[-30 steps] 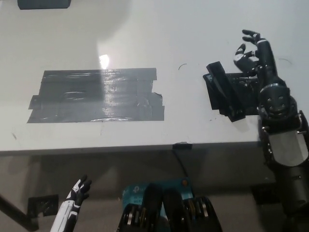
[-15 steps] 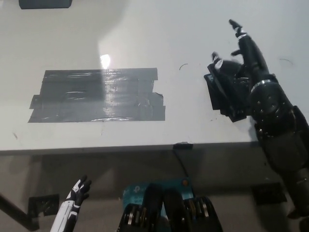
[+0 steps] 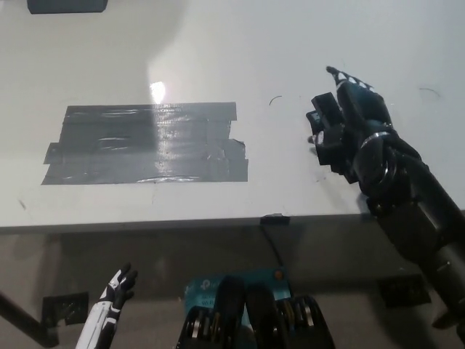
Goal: A stapler is kept on the black spot marked on the desk infront of the robot. The robot picks up the stapler using its right hand and passes it to a person
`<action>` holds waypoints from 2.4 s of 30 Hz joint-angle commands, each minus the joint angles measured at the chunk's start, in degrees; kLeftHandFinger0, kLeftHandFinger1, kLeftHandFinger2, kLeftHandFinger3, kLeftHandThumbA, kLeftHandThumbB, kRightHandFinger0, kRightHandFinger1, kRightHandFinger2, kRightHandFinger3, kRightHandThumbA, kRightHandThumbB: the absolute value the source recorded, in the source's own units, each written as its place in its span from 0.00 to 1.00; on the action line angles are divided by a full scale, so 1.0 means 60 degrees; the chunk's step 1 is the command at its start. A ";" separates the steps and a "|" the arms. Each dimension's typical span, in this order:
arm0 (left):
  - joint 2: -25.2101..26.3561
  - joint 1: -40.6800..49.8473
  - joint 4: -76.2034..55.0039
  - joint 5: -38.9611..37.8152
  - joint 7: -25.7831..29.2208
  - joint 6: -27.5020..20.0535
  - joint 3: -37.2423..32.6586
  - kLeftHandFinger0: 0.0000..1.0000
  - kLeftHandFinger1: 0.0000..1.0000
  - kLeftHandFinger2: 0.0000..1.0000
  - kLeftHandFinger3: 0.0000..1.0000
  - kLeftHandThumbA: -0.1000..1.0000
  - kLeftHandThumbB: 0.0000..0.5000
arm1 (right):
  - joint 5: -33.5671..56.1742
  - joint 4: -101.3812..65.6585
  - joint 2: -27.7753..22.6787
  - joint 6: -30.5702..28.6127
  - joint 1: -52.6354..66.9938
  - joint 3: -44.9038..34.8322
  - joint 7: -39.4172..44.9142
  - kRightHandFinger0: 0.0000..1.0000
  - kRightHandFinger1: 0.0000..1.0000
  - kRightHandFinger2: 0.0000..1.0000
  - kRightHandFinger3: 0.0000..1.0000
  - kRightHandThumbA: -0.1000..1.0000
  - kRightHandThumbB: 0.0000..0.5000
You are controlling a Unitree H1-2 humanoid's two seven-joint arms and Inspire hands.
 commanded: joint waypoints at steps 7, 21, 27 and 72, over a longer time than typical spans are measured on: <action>0.0082 -0.0054 -0.0229 -0.0115 0.0028 -0.0004 0.0017 1.00 1.00 1.00 1.00 1.00 0.11 | -0.0162 0.1350 0.0133 -0.0155 -0.0986 -0.0329 -0.0361 1.00 1.00 1.00 1.00 1.00 0.92; 0.0105 -0.0229 -0.0149 -0.0053 0.0016 -0.0016 -0.0025 1.00 1.00 1.00 1.00 1.00 0.09 | -0.0060 0.1432 0.0810 -0.0236 -0.0965 -0.0361 -0.0331 0.56 0.52 0.64 0.83 0.38 0.72; 0.0168 -0.0407 -0.0039 -0.0001 0.0000 -0.0095 -0.0043 1.00 1.00 1.00 1.00 1.00 0.06 | -0.0043 0.2117 0.1261 -0.0852 -0.0709 -0.0315 -0.0804 0.05 0.21 0.38 0.40 0.00 0.52; 0.0241 -0.0884 0.0189 -0.0425 -0.0202 -0.0067 -0.0107 0.89 0.94 0.83 1.00 1.00 0.79 | 0.4813 -0.1363 0.1722 0.0193 -0.1396 -0.5887 0.0636 0.05 0.56 0.97 1.00 0.00 0.32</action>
